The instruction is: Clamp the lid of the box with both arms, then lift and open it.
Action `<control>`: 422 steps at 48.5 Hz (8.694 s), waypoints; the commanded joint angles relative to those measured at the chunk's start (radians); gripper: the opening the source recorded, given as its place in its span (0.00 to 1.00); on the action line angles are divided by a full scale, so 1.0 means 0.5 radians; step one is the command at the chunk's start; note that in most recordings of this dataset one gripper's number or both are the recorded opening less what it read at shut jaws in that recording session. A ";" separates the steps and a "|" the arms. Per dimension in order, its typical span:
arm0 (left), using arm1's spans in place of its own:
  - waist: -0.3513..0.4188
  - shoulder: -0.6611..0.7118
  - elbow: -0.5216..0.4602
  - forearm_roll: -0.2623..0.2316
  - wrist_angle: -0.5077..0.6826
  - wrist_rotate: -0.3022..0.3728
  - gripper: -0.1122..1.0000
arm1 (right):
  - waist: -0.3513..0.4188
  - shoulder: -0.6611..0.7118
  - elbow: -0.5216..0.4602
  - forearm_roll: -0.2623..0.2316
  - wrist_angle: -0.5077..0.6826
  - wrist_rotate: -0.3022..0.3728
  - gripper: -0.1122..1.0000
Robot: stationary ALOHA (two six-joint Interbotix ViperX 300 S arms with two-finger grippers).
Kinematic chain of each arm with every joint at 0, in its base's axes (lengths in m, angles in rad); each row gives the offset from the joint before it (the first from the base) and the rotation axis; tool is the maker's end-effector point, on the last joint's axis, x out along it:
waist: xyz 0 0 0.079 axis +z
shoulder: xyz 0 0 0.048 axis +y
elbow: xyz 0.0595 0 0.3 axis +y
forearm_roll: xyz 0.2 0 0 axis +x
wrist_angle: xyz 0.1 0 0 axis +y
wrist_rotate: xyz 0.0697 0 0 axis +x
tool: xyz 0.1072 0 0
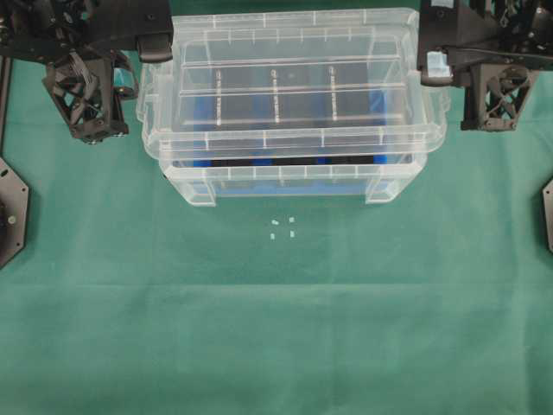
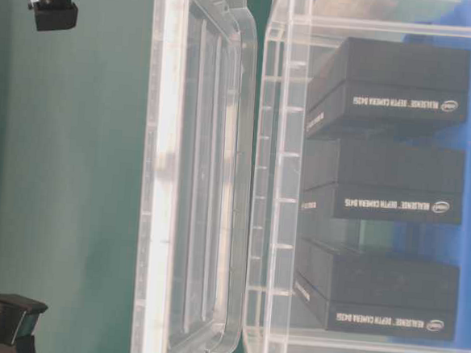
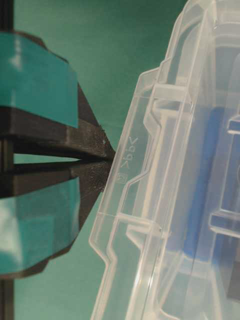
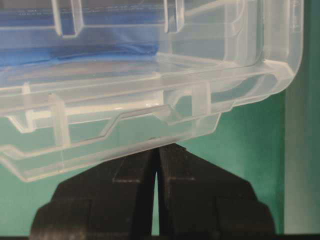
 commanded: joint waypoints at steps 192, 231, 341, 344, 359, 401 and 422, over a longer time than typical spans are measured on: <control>-1.485 0.583 0.399 0.049 -0.991 -1.402 0.11 | 1.595 0.690 0.255 -0.331 -0.739 1.736 0.11; -1.534 0.497 0.494 0.028 -0.994 -1.402 0.11 | 1.635 0.604 0.350 -0.285 -0.718 1.746 0.11; -1.641 0.141 0.055 0.071 -0.540 -1.365 0.11 | 1.810 0.110 0.018 -0.420 0.046 1.976 0.11; -1.641 0.135 0.012 0.083 -0.568 -1.341 0.11 | 1.810 0.095 -0.003 -0.451 0.046 1.976 0.11; -1.568 0.037 -0.117 0.092 -0.706 -0.917 0.11 | 1.810 -0.083 -0.083 -0.687 0.049 1.973 0.11; -0.807 -0.512 0.209 0.086 -1.181 -0.433 0.11 | 1.273 -0.506 0.015 -1.396 -0.120 1.970 0.11; -0.592 -0.687 0.350 0.071 -1.289 -0.304 0.11 | 0.905 -0.770 0.267 -1.509 -0.420 1.967 0.11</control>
